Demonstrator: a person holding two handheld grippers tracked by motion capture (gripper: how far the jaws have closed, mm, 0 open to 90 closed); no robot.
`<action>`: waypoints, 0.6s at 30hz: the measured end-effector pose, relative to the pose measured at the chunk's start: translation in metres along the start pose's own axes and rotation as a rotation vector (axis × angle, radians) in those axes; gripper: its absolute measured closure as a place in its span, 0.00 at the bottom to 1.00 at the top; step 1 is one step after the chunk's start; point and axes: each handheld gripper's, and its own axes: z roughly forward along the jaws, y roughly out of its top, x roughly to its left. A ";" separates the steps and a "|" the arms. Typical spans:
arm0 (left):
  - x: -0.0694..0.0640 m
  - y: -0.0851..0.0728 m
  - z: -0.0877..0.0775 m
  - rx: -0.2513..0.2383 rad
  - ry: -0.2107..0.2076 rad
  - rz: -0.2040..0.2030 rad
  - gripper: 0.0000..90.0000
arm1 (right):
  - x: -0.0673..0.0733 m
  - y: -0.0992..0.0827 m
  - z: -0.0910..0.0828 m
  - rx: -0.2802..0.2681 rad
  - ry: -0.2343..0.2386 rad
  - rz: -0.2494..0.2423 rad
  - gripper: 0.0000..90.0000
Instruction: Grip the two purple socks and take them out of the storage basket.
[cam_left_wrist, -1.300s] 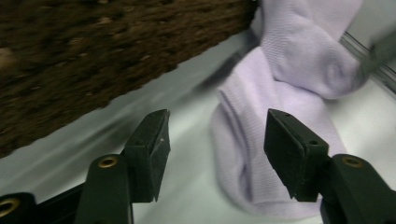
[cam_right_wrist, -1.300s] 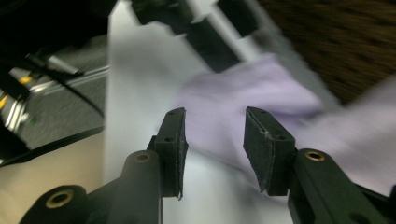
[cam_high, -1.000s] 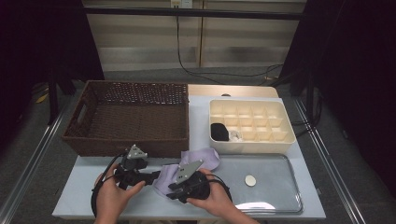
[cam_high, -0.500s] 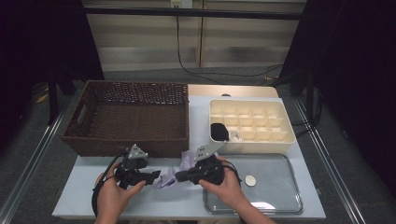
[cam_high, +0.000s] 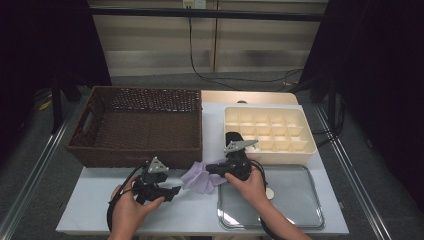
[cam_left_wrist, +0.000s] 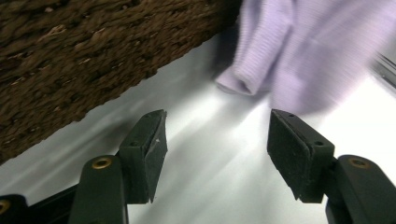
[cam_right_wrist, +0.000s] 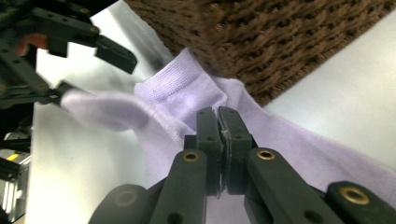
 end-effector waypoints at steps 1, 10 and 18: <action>-0.001 0.001 0.000 0.002 0.001 0.005 0.42 | -0.001 0.000 0.001 0.001 -0.002 0.004 0.96; -0.008 0.001 0.011 0.008 -0.034 0.022 0.42 | -0.003 -0.002 -0.005 -0.017 -0.074 -0.017 0.72; -0.014 0.004 0.016 -0.004 -0.046 0.044 0.42 | -0.002 -0.010 -0.026 -0.031 -0.094 -0.033 0.66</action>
